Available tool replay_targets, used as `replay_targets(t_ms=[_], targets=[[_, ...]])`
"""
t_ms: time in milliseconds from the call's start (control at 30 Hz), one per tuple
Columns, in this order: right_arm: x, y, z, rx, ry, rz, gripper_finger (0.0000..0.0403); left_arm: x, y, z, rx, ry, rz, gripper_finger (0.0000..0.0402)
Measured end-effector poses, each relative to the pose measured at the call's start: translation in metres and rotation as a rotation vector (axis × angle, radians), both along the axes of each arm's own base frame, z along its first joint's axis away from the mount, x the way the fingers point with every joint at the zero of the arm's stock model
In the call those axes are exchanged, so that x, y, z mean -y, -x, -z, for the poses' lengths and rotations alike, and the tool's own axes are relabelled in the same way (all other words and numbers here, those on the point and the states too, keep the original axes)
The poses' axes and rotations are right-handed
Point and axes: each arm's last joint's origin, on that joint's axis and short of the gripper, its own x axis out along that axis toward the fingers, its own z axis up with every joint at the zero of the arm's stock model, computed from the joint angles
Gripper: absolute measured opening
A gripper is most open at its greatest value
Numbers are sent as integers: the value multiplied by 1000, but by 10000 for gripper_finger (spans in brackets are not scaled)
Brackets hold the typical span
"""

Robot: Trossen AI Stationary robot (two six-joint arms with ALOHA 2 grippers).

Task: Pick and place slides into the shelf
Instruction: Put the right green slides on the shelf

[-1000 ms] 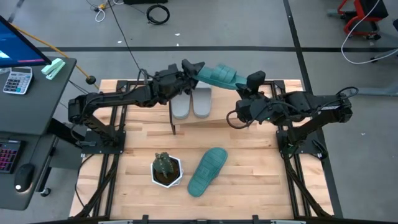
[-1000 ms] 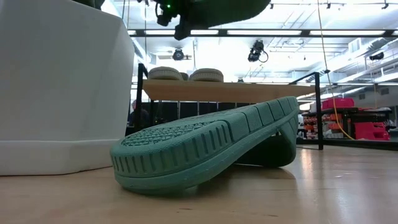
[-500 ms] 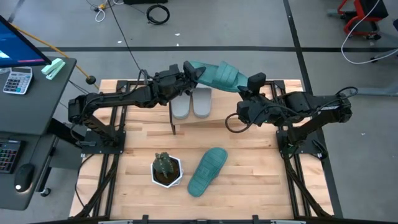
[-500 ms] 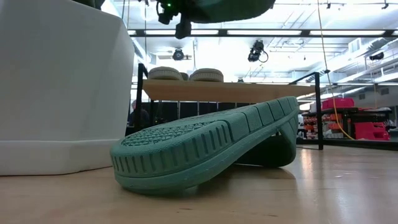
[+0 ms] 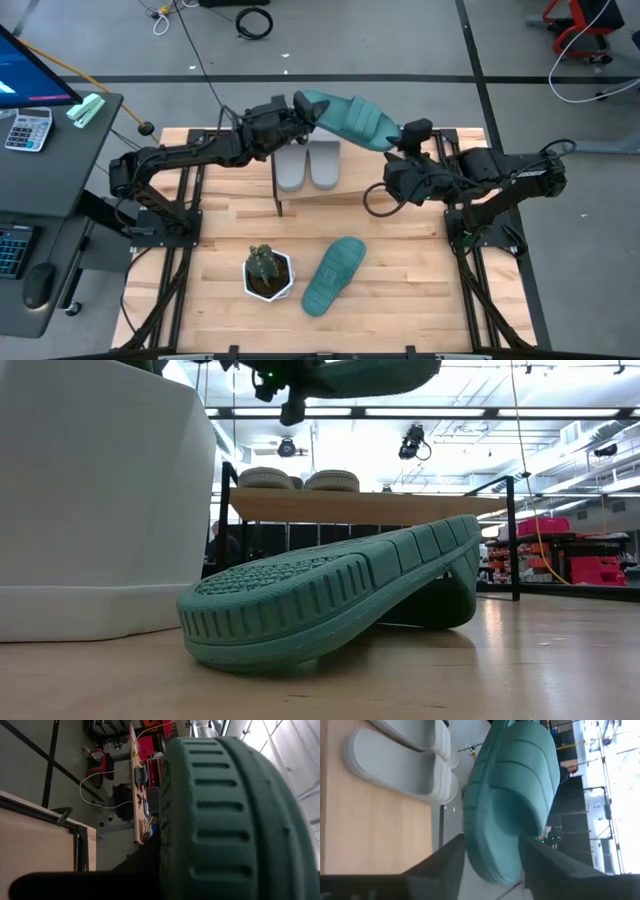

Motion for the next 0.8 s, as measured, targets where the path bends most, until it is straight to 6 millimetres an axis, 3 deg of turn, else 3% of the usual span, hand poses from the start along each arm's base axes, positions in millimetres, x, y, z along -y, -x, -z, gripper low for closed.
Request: replay_targets(t_ms=[233,400,600,800], targets=[[2,8,6,33,-68,82,246,-13,4,-1,1,-19,58,72],[-5,11,4,96,-108,82,247,-20,6,0,-15,-19,126,90],[-18,20,0,169,-160,48,245,-30,10,1,-30,-24,160,70],[-24,32,-6,282,-241,58,247,-36,12,1,-38,-37,249,84]])
